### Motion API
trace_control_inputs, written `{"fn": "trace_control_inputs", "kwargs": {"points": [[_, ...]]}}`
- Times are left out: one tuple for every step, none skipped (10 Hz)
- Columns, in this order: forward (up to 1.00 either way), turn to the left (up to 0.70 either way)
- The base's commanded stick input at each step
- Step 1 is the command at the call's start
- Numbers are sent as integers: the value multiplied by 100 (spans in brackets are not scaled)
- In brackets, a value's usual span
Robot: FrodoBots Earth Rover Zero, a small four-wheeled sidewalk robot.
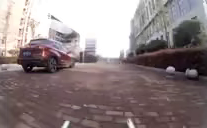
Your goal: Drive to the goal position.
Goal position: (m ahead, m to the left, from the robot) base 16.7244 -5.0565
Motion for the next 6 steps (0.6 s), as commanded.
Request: {"fn": "trace_control_inputs", "kwargs": {"points": [[70,-11],[70,-13],[70,-14],[70,-14],[70,-14],[70,-14]]}}
